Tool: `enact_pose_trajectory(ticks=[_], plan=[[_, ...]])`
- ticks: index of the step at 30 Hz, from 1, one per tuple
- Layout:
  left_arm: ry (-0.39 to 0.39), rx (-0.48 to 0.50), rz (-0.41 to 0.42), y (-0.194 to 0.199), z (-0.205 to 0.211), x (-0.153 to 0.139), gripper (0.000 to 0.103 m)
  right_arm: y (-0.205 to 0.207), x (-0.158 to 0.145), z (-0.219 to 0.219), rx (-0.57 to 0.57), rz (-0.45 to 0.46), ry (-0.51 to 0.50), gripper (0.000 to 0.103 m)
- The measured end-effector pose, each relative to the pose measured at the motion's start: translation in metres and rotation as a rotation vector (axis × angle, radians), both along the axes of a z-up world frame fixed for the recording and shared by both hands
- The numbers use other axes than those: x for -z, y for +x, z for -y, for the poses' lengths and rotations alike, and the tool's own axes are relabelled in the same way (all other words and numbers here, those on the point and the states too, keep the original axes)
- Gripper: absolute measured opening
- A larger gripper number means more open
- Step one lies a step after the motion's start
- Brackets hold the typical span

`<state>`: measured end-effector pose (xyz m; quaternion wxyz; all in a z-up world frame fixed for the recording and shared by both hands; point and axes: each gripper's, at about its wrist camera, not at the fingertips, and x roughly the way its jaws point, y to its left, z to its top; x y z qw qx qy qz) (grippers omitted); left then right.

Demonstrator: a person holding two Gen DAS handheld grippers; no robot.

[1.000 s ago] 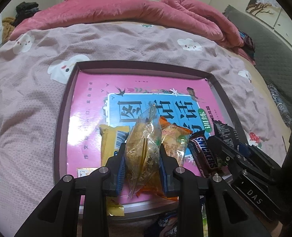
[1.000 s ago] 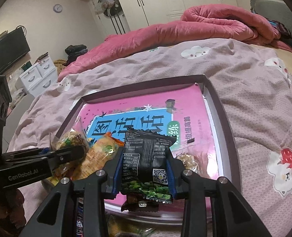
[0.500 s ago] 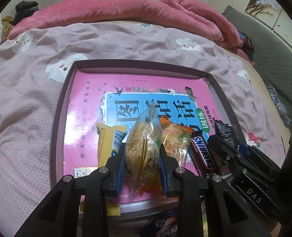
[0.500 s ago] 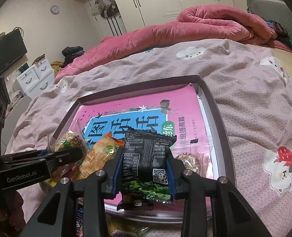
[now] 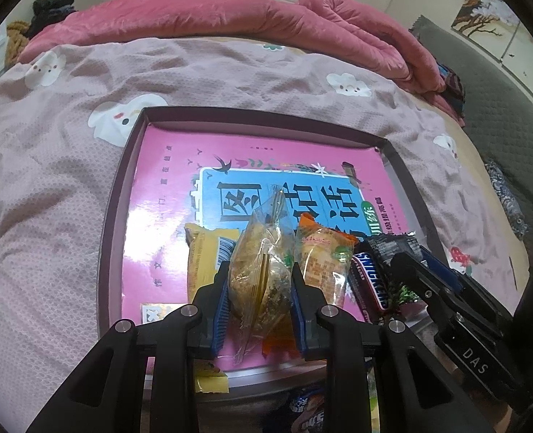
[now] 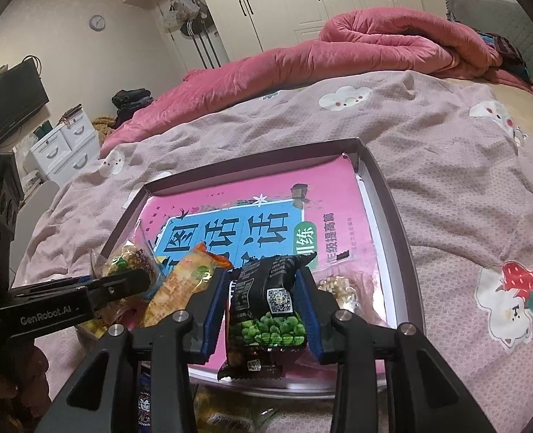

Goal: Organize snacks
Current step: 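Lower both bags into the tray and open both grippers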

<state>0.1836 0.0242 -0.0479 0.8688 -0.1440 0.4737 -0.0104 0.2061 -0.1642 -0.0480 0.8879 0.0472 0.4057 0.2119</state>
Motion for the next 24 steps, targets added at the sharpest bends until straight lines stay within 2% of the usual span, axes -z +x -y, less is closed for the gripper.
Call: enact_pose_trajectory(ticks=[8, 20, 24], plan=[[-0.011, -0.009, -0.011, -0.001, -0.002, 0.0, 0.031, -0.012, -0.006, -0.002, -0.016, 0.005, -0.004, 0.039], [-0.002, -0.021, -0.009, -0.005, -0.005, -0.004, 0.046, -0.021, -0.012, -0.005, -0.031, 0.01, -0.007, 0.04], [0.0, -0.022, -0.006, -0.006, -0.006, -0.006, 0.048, -0.022, -0.013, -0.005, -0.03, 0.011, -0.006, 0.04]])
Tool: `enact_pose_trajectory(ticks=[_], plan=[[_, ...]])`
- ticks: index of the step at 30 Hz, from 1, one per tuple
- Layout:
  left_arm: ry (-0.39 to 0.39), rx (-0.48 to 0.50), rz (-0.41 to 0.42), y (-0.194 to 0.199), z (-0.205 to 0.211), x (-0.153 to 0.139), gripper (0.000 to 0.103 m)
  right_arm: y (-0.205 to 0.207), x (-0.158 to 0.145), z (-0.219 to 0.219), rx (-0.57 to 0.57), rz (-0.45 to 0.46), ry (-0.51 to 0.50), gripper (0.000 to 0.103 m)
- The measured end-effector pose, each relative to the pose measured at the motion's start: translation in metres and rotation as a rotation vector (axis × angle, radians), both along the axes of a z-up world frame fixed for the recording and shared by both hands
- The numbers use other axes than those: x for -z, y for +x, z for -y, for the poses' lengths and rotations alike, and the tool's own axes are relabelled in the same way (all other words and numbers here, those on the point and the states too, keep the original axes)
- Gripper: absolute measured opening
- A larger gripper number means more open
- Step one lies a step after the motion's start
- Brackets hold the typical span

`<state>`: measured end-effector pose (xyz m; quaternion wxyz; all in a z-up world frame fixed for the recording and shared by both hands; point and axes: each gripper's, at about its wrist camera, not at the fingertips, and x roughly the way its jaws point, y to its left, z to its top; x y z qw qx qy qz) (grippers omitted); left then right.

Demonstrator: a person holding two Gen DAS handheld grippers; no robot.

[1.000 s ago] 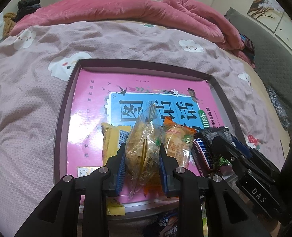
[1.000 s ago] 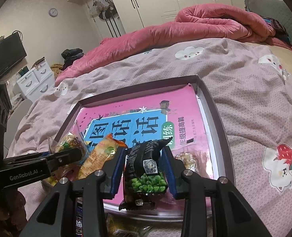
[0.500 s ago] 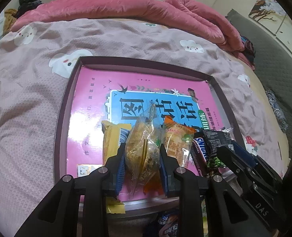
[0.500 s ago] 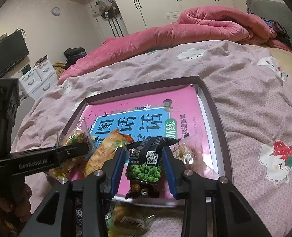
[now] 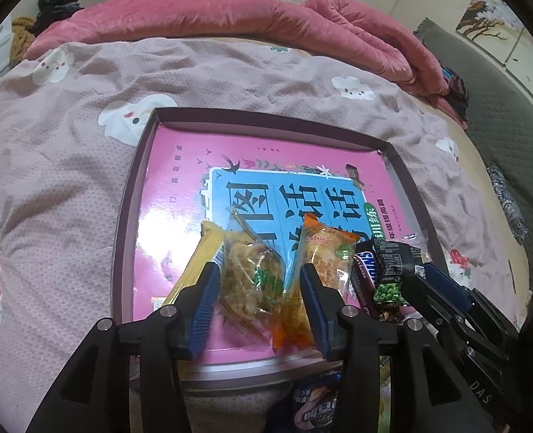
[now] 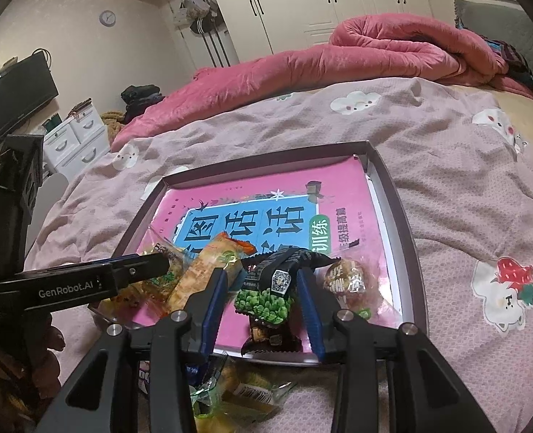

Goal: Organize snacks
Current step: 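Lower both bags into the tray and open both grippers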

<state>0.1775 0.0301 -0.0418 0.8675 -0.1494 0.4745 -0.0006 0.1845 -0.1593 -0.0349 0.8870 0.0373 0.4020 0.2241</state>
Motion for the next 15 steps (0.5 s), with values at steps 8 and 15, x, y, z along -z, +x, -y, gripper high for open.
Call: enact_pose_trajectory(ticks=[8, 15], plan=[[0.005, -0.001, 0.015, -0.005, -0.001, -0.009, 0.057, -0.004, -0.007, 0.003, 0.003, 0.008, 0.012, 0.048], [0.003, -0.009, 0.033, -0.013, -0.004, -0.018, 0.062, -0.008, -0.016, 0.008, 0.013, 0.028, 0.024, 0.053]])
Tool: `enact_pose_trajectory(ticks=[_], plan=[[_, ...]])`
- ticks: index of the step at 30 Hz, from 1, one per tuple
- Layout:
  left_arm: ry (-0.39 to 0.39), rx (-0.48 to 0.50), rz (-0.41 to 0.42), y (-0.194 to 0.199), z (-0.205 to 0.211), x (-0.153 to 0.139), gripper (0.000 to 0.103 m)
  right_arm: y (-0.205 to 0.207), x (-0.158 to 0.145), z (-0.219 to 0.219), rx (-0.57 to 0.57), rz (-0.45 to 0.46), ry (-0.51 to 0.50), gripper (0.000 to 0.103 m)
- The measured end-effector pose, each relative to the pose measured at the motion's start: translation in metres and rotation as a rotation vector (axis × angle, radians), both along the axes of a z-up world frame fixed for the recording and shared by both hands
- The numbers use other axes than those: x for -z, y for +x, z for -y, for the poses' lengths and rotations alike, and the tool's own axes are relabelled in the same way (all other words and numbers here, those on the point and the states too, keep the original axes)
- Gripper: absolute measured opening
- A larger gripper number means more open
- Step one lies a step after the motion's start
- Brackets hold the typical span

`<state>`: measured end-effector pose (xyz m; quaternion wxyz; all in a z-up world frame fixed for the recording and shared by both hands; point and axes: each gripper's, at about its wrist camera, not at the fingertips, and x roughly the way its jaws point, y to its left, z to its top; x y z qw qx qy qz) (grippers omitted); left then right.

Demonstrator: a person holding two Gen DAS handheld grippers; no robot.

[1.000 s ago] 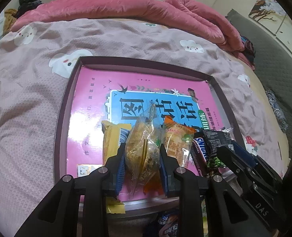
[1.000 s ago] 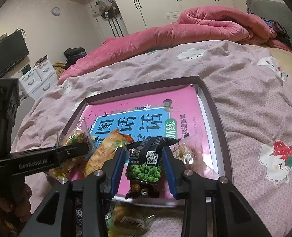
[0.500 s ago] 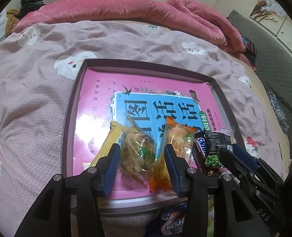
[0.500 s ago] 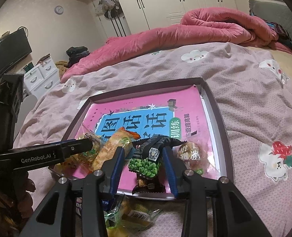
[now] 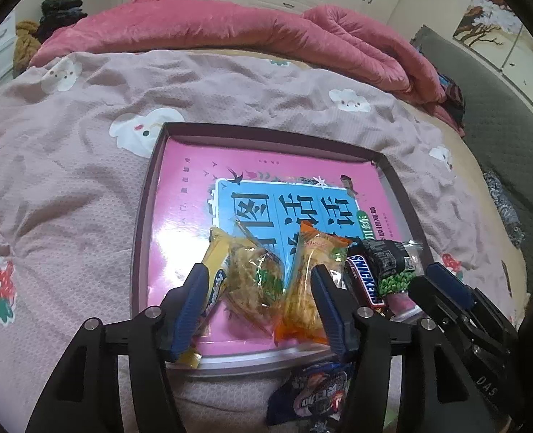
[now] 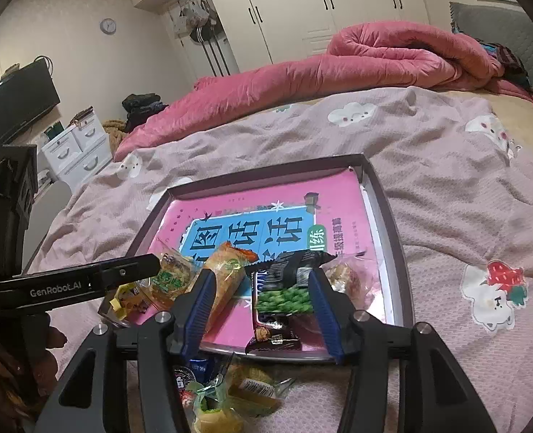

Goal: Organize snacks
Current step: 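Lower both bags into the tray and open both grippers, then withdraw both grippers from the tray toward the remaining snacks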

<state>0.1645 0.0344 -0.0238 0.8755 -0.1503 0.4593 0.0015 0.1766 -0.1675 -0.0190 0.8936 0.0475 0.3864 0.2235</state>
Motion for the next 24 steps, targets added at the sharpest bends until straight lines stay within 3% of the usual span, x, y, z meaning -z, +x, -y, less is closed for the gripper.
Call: enact_pose_trajectory(ticks=[15, 21, 24], plan=[[0.008, 0.011, 0.035, -0.019, -0.001, -0.019, 0.063, -0.012, -0.017, 0.002, -0.001, 0.025, 0.016, 0.054], [0.013, 0.014, 0.045, -0.025, 0.001, -0.023, 0.068, -0.021, -0.024, 0.003, -0.004, 0.044, 0.015, 0.055], [0.023, 0.015, 0.044, -0.028, 0.003, -0.025, 0.069, -0.025, -0.026, 0.005, 0.002, 0.044, 0.021, 0.063]])
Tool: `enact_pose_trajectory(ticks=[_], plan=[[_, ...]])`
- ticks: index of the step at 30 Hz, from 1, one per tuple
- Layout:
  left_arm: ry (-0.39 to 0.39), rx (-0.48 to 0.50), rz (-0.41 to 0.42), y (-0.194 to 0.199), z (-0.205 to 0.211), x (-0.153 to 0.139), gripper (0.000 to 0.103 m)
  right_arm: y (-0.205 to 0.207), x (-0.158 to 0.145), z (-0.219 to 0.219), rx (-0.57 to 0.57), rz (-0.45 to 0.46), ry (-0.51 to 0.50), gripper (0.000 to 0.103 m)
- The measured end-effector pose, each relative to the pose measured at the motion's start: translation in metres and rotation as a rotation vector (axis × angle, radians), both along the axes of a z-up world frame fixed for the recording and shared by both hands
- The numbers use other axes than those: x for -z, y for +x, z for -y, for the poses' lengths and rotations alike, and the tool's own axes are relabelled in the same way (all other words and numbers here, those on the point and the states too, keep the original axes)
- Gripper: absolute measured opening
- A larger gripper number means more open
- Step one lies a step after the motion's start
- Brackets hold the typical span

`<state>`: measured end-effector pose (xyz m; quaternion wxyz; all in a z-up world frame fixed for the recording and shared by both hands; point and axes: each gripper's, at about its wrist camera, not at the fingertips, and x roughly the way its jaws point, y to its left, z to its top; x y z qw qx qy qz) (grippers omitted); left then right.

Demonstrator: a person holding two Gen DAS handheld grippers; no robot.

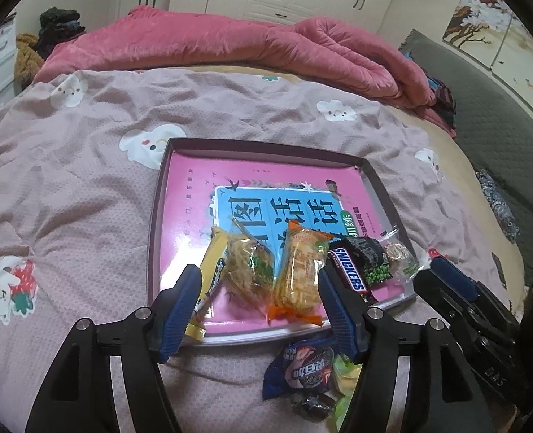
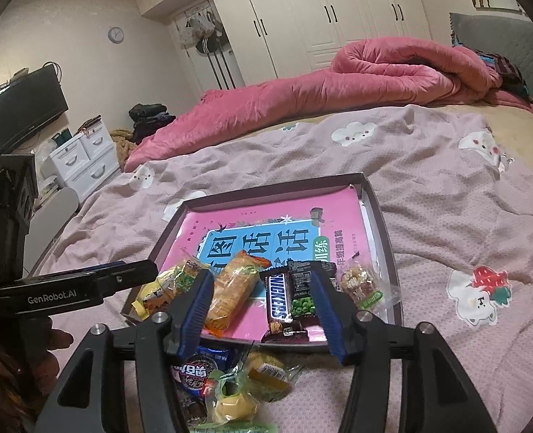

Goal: Organize snacks
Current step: 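Withdraw both grippers from the tray toward the remaining snacks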

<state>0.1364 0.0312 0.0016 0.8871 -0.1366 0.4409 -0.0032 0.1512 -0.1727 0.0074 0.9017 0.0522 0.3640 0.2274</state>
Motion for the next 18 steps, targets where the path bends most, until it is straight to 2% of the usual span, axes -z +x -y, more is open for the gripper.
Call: enact_pose_trajectory(ticks=[10, 14, 18], plan=[[0.012, 0.016, 0.007, -0.014, 0.005, -0.005, 0.072, -0.013, -0.004, 0.004, 0.006, 0.001, -0.012, 0.066], [0.004, 0.026, 0.0, -0.02, 0.006, -0.005, 0.075, -0.018, -0.006, 0.006, 0.007, 0.003, -0.018, 0.071], [0.007, 0.042, -0.001, -0.025, 0.008, -0.006, 0.075, -0.022, -0.006, 0.006, 0.006, -0.004, -0.023, 0.072]])
